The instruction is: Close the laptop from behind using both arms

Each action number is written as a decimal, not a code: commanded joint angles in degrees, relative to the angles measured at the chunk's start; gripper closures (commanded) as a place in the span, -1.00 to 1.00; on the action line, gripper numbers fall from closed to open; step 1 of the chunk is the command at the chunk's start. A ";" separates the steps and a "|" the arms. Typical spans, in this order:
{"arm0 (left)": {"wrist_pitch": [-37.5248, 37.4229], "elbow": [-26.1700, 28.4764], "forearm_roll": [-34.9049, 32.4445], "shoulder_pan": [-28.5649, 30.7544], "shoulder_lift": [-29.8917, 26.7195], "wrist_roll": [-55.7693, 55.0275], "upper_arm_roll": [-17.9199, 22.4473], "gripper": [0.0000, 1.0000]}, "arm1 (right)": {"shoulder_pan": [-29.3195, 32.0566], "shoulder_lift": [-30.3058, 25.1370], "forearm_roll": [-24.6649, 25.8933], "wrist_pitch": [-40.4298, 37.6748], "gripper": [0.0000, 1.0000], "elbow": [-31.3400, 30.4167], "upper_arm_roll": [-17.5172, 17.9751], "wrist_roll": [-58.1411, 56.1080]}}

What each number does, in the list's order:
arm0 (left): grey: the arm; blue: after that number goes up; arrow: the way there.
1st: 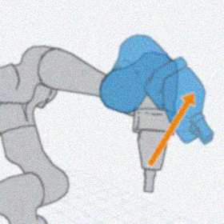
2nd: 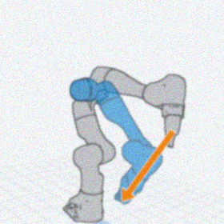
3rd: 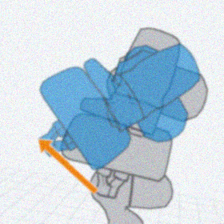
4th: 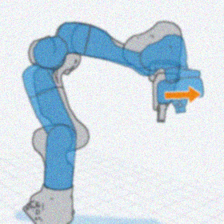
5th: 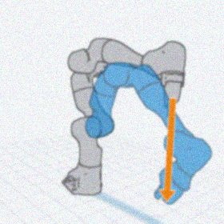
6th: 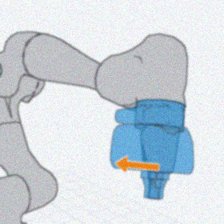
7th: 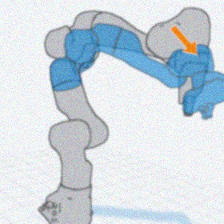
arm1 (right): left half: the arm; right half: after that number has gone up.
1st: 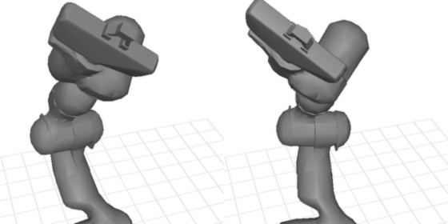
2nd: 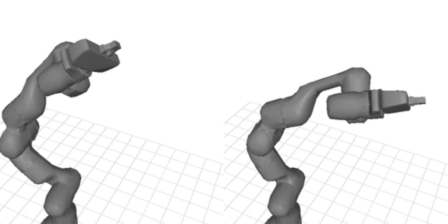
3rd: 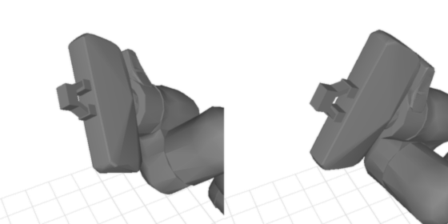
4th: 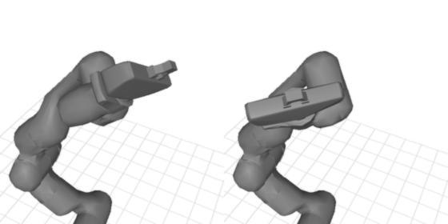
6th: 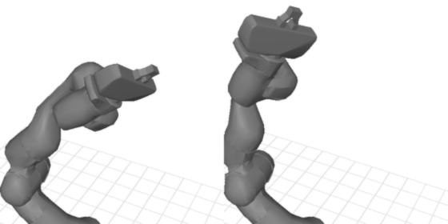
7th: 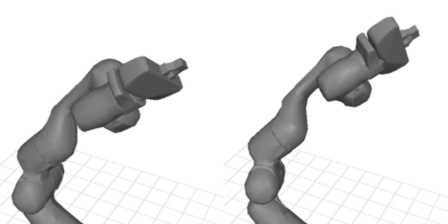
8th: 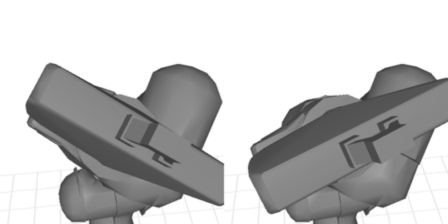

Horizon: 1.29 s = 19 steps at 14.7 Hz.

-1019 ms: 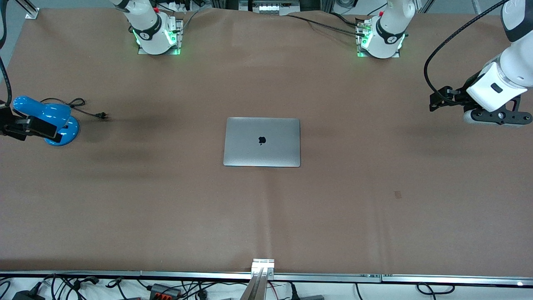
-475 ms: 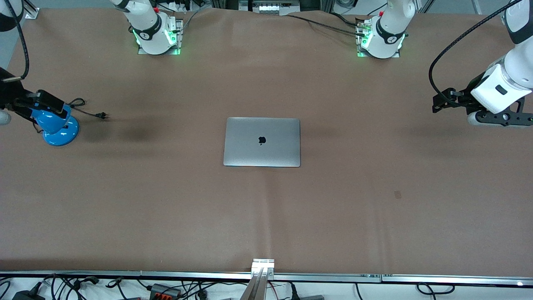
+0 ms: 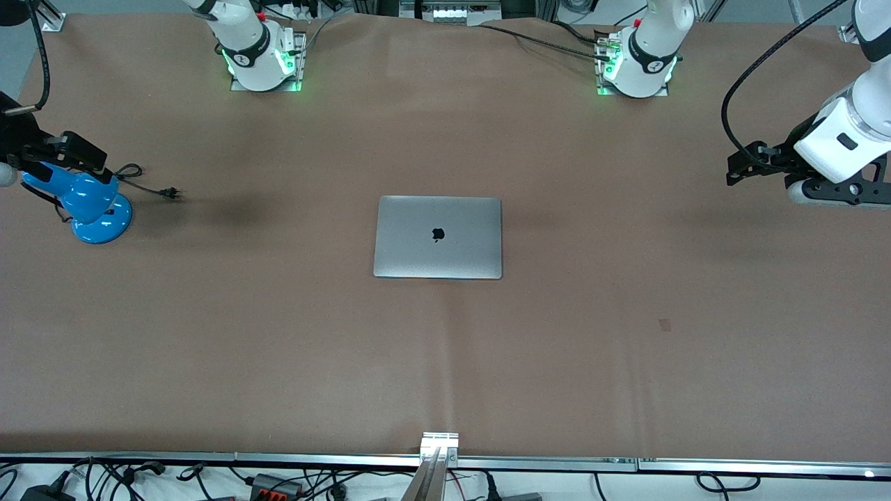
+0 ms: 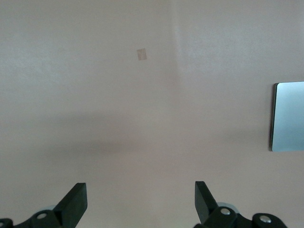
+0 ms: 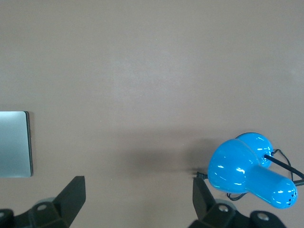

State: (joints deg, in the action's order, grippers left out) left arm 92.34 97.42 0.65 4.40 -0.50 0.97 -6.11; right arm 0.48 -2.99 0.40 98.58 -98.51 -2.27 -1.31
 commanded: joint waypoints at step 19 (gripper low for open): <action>-1.72 -1.09 3.21 -5.37 1.38 0.08 5.76 -1.00 | -0.39 -1.40 0.56 -3.04 -1.00 -0.54 -0.10 -0.18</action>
State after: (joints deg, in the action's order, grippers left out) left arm 91.53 97.30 2.52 -0.34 0.47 0.97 -1.18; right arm 0.47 -3.30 0.40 96.14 -98.51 -2.26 -1.39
